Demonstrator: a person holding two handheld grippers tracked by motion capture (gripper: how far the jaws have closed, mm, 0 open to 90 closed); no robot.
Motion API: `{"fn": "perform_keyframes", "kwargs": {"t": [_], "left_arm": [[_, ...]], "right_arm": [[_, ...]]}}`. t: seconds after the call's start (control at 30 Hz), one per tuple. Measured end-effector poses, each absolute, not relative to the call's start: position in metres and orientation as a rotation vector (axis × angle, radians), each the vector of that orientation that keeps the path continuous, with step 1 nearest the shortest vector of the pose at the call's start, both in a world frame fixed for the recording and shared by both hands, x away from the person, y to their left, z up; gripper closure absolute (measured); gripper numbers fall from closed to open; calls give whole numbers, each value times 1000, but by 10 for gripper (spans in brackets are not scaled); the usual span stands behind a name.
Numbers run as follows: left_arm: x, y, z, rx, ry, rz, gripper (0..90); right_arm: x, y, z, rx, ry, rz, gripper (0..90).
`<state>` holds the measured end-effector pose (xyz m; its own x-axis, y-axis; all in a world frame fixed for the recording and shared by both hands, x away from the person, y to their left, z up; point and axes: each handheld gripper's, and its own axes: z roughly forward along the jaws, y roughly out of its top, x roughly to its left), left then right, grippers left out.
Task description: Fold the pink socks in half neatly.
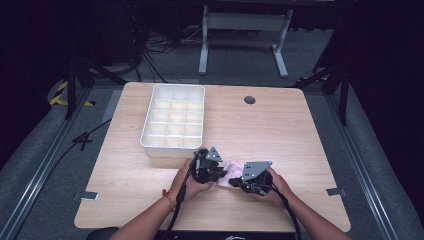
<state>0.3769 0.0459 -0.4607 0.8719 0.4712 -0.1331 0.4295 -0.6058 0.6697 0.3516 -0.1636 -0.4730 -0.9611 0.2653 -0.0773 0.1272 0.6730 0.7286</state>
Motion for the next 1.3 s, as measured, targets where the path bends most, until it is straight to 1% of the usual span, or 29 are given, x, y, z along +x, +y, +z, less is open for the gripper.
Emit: {"fn": "perform_keyframes", "kwargs": {"t": [0.23, 0.4, 0.47, 0.6, 0.8, 1.0, 1.13, 1.3], "left_arm": [[377, 47, -461, 2294, 655, 76, 826], [376, 47, -460, 2295, 657, 81, 822], [374, 46, -459, 2308, 648, 97, 823], [372, 44, -458, 2314, 635, 97, 825], [376, 46, -461, 2308, 661, 86, 817], [377, 46, -462, 2307, 661, 89, 809], [377, 46, -462, 2314, 658, 87, 805], [374, 44, -460, 2319, 652, 112, 801]], "right_arm": [[347, -174, -464, 320, 2705, 1139, 885], [350, -183, -470, 377, 2730, 1143, 891], [350, -183, -462, 363, 2665, 1140, 893], [361, -179, -447, 429, 2543, 1242, 897], [376, -166, -470, 492, 2591, 1130, 898], [383, -162, -466, 521, 2589, 1171, 897], [383, -158, -471, 524, 2608, 1128, 898], [388, -160, -477, 597, 2607, 1174, 900]]}}
